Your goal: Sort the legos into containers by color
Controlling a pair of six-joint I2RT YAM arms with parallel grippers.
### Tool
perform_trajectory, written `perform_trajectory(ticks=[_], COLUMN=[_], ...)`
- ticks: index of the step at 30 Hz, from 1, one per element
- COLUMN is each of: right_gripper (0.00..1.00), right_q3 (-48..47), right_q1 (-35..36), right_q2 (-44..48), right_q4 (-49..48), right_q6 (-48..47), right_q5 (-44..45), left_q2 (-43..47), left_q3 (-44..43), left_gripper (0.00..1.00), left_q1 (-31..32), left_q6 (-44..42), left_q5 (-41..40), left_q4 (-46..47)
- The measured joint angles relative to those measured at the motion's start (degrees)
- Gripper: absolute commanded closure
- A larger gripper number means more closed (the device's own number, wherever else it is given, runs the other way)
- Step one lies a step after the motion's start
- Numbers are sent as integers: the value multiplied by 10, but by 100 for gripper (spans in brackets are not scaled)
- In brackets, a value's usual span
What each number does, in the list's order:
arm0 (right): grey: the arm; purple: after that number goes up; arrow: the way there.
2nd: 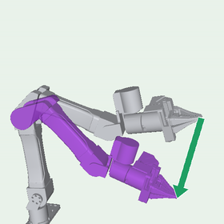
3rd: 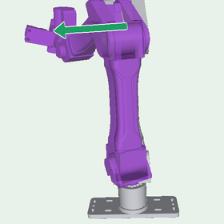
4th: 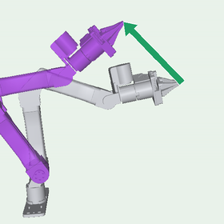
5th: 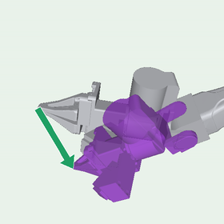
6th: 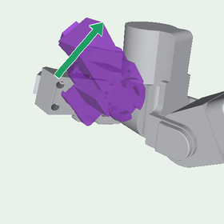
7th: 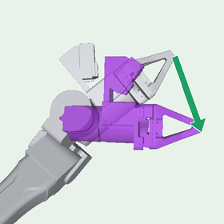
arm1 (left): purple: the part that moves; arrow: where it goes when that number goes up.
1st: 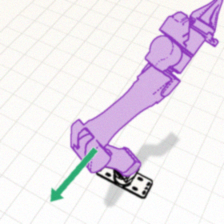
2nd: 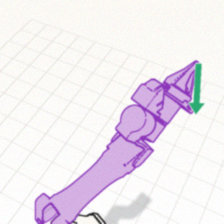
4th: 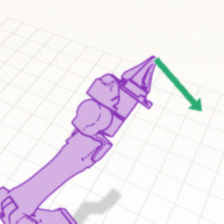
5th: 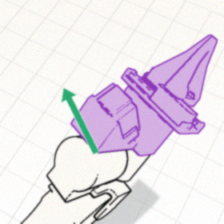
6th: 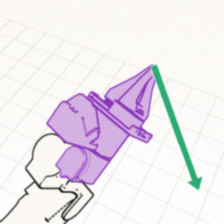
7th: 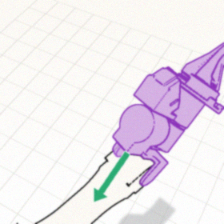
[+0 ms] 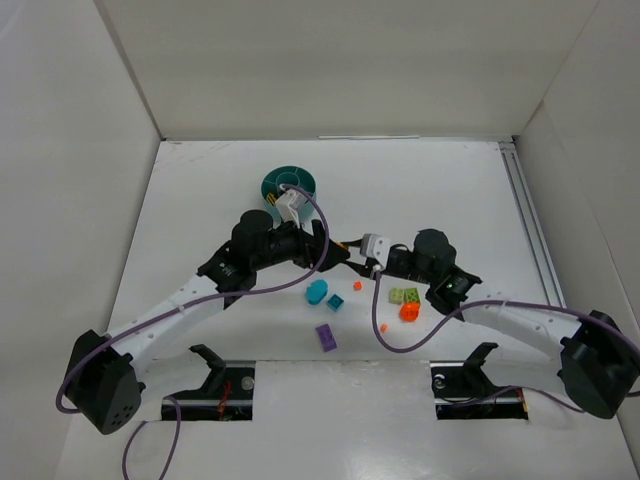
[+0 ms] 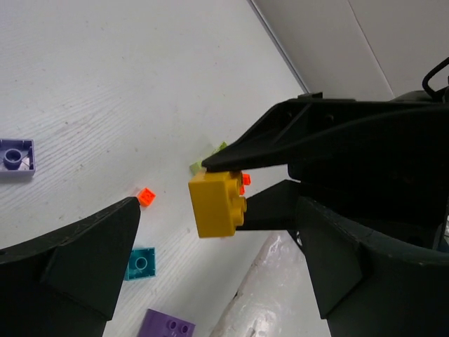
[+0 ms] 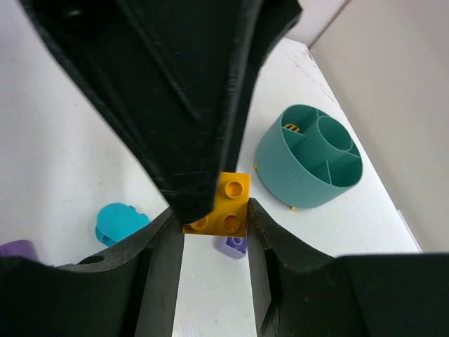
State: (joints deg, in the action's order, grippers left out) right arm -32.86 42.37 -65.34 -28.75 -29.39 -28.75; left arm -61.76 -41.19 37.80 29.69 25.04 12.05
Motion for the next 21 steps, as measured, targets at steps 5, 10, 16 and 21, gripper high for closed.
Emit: perform_trajectory(ticks=[5,10,16,21], right_gripper=[66,65,65,65], right_q3=[0,0,0,0], right_q1=[9,9,9,13], right_q2=[5,33,42,36], right_q4=[3,9,9,9], right_q6=[-3,-4,-8,-8], right_q5=[-14,0,14,9], left_q2=[0,0,0,-3], left_q3=[-13,-16,-16,-16], left_gripper=[19,27,35,56], left_q1=[0,0,0,0], left_q6=[3,3,-2,-5], left_q5=[-7,-2,17,37], left_q4=[6,14,25,40])
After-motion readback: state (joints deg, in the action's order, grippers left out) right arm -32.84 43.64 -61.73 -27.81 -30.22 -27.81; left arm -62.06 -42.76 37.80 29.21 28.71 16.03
